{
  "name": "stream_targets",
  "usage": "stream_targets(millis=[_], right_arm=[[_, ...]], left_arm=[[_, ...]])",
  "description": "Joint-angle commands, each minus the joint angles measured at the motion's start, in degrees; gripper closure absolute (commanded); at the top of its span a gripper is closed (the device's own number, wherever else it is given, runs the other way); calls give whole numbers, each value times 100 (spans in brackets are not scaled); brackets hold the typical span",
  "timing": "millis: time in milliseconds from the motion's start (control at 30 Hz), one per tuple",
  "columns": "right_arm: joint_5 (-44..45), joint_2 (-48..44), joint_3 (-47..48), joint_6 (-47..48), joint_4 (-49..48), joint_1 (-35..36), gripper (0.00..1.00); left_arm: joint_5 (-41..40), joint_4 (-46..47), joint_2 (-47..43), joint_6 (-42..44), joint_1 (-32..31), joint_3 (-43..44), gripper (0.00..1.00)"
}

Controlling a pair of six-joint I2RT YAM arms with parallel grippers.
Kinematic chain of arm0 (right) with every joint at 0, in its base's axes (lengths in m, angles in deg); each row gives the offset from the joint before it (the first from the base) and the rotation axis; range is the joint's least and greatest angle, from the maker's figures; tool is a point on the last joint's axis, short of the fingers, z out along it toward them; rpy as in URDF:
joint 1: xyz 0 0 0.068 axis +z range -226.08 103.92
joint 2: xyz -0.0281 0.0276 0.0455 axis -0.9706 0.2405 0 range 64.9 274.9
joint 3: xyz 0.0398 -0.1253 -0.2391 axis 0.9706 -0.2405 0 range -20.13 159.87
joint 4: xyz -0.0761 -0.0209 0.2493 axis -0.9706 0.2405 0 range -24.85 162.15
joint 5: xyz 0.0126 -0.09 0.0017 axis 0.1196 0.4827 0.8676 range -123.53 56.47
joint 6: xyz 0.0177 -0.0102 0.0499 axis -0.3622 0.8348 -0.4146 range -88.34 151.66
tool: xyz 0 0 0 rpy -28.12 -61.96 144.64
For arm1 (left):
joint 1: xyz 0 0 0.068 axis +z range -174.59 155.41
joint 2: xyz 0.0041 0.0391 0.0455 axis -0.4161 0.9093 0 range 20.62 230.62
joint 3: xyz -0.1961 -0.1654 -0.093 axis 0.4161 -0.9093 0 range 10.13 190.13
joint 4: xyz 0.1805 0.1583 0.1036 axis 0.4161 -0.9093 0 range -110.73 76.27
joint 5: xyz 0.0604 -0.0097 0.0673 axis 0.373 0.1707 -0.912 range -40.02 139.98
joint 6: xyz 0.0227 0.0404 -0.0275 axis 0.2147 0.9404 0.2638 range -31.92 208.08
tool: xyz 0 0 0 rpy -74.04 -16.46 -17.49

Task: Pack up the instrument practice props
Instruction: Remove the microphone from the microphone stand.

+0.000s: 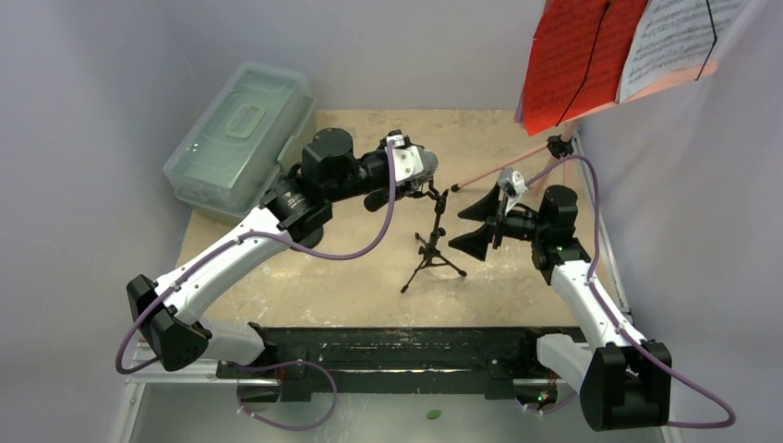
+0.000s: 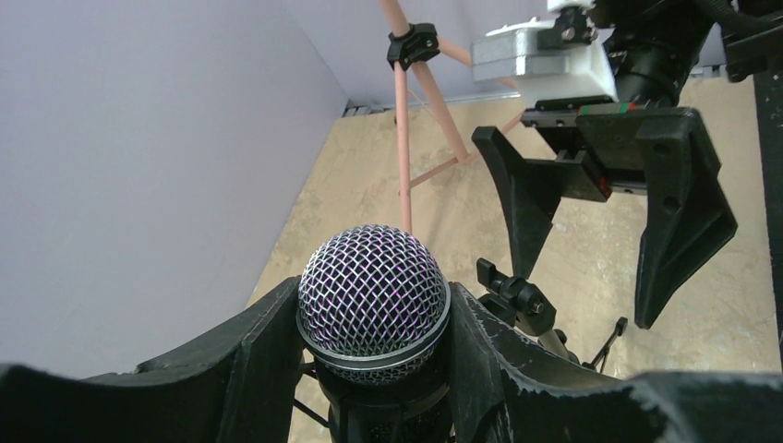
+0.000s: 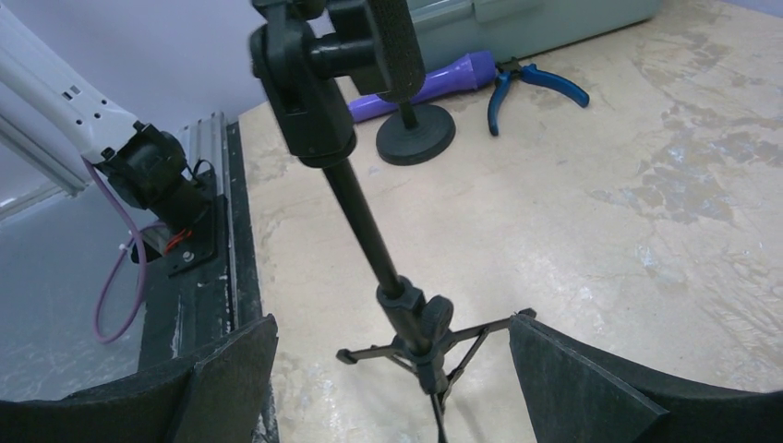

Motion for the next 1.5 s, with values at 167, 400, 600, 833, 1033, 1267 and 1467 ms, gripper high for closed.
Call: stream_targets(millis=[167, 400, 600, 833, 1033, 1267, 1467], right_arm=[[707, 131, 72, 923, -278, 585, 6], [998, -323, -128, 1127, -966, 933, 14], [998, -181, -67, 661, -1732, 987, 44], [939, -123, -113, 802, -1785, 1068, 97], [1518, 122, 83, 1025, -1227, 1163, 100], [1783, 455, 261, 1039, -784, 1170, 100], [1675, 467, 314, 1019, -665, 1168, 100]], left_arm=[[50, 1374, -69, -28, -324, 445, 96], [-197, 1359, -109, 97, -409, 388, 97], [-349, 1539, -36, 36, -513, 394, 100], [-520, 1631, 16, 37, -663, 511, 100], [-626, 1739, 259, 160, -995, 885, 100], [-1067, 1188, 548, 888, -1368, 1568, 100], [-1461, 545, 414, 1422, -1475, 1434, 100]])
